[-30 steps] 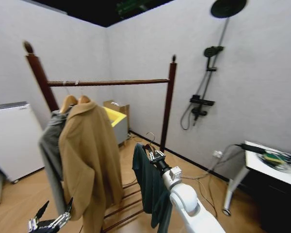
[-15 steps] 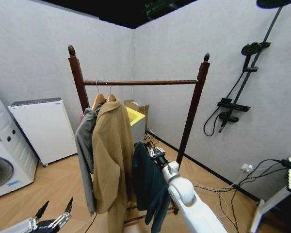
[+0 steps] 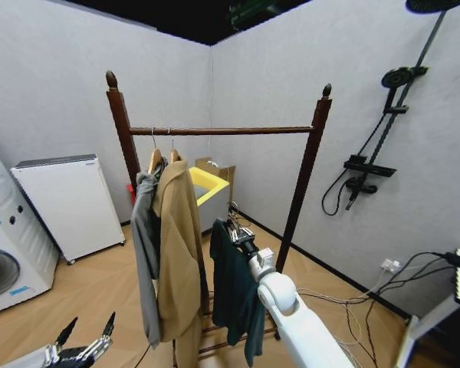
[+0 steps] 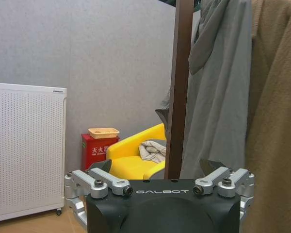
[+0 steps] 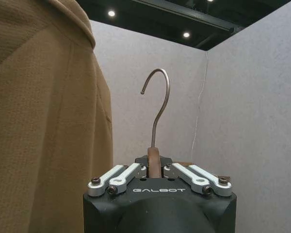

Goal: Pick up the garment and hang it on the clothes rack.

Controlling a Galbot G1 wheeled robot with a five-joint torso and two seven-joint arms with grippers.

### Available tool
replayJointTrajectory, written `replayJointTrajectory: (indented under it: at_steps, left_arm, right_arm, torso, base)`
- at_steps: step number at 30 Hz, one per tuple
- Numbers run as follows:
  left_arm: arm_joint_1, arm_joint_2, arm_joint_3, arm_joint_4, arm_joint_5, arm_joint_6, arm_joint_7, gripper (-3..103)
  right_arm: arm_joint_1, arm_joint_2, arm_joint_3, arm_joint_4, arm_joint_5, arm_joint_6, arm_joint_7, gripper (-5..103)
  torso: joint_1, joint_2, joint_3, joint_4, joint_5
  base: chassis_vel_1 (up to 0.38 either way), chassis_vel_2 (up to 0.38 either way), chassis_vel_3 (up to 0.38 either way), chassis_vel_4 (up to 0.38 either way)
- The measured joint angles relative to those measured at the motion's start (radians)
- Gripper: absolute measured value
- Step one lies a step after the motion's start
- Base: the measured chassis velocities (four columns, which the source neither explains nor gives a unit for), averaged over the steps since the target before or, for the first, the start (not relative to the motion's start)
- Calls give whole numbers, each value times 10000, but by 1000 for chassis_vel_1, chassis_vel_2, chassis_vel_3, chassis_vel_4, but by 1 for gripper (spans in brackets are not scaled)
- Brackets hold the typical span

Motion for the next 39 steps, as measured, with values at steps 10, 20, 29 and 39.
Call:
replayJointTrajectory:
  at_steps: [10, 20, 29, 39]
  left_arm:
    - [0, 0, 0, 0, 0, 0, 0, 100]
    - [0, 0, 0, 0, 0, 0, 0, 100]
    - [0, 0, 0, 0, 0, 0, 1, 100]
    - [0, 0, 0, 0, 0, 0, 0, 100]
  right_arm:
    - [165, -98, 105, 220, 240, -170, -60, 9]
    - [1089, -131, 46, -68, 657, -327, -55, 9]
    - [2774, -206, -448, 287, 954, -1434, 548, 9]
    - [3857, -817, -448, 1329, 966, -2400, 1230, 9]
  torso:
    - [11, -4, 3, 0, 2]
    - [-3, 0, 0, 5, 0]
    - [4, -1, 2, 3, 1]
    - [4, -1, 1, 2, 2]
  base:
    - [-78, 98, 94, -81]
    - [46, 3, 2, 49]
    - [0, 0, 0, 0]
    - [0, 0, 0, 0]
